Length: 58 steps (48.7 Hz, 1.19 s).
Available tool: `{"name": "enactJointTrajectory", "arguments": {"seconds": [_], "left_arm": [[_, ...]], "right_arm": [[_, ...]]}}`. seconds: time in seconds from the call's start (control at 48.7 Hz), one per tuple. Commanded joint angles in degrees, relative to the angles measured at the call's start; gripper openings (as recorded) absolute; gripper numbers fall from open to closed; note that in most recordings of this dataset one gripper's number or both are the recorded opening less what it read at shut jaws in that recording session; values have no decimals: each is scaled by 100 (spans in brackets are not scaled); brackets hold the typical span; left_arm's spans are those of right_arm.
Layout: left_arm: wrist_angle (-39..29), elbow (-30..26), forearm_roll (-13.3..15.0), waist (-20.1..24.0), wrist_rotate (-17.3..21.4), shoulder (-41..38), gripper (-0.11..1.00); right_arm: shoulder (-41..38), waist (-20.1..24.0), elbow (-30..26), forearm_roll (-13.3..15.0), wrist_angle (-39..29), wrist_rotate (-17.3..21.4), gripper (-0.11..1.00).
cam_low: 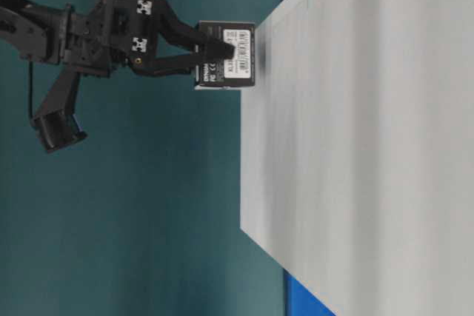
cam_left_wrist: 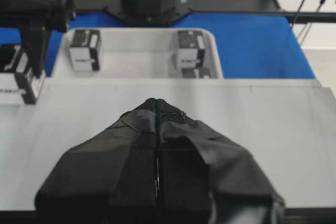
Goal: Place the box from the white plastic tray onto the white base.
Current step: 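Carry the box left over the white base and lower it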
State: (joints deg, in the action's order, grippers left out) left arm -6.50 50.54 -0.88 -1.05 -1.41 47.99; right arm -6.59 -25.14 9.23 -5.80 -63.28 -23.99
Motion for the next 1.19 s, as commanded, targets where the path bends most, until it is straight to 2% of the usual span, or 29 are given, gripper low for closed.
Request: {"name": "enactJointTrajectory", "arguments": {"seconds": [0.0,0.411,1.171], "left_arm": [[26,-123,-9,-18,0,-18,-7],[26,-141,-9,-18,0,-132,-7],[26,-132,-9,-18,9,-149,-7]], "right_arm": [[-62,88,9,-9,62,18,57],[-105,141,141,0,360,9,57],[-149,123,158,105,352,-18,57]]}}
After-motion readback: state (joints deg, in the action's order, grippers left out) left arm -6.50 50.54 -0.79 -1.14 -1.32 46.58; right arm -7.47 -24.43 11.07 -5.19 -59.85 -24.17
